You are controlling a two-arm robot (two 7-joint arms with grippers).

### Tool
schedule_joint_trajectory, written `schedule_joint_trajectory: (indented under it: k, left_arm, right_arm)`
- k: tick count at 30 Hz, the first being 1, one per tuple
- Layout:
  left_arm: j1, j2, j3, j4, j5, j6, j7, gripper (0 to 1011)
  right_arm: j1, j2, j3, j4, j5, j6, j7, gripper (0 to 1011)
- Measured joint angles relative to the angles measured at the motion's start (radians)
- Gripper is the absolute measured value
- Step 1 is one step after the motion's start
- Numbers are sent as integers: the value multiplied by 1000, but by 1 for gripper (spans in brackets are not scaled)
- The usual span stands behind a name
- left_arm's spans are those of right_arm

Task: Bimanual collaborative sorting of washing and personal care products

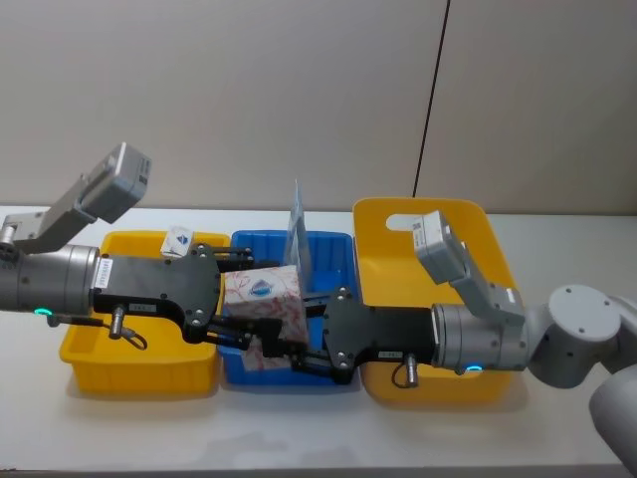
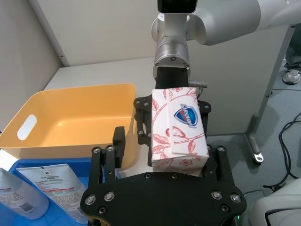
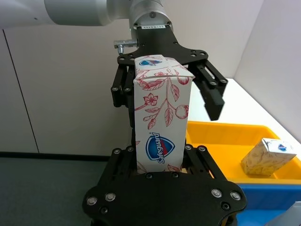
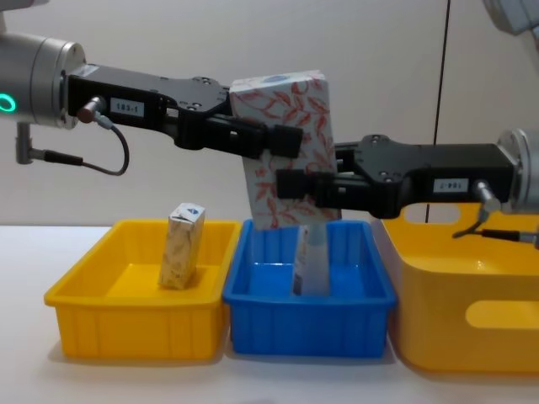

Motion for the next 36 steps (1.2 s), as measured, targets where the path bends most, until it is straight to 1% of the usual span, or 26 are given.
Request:
schedule_joint_trajectory:
  k: [2, 3, 7, 9, 15, 22, 28, 36]
  left_arm:
    - [0, 0, 0, 0, 0, 0, 0, 853]
    - [0, 0, 0, 0, 0, 0, 0, 853]
    - [0, 0, -1, 0, 0, 0, 0, 981]
    - [0, 0, -1, 0, 0, 0, 0, 1001]
    - [0, 0, -1, 0, 0, 0, 0, 1001]
    - [0, 0, -1, 0, 0, 0, 0, 1001]
    - [0, 0, -1, 0, 0, 0, 0, 1001]
    - [0, 0, -1, 0, 0, 0, 0, 1001]
  right_arm:
    - [-2, 4, 0, -4, 1, 0, 1, 367]
    - [-4, 8, 0, -9, 2, -1, 1, 367]
    - [-10, 19, 1, -19, 6, -7, 2, 367]
    - [-13, 28, 2, -24, 8, -11, 2, 367]
    - [-20, 45, 8, -29, 8, -19, -9, 367]
    - [-30, 68, 19, -29, 4, -24, -47, 366]
    - [-40, 87, 36, -25, 4, -25, -88, 367]
    - [-60, 122, 67, -25, 18, -25, -138, 366]
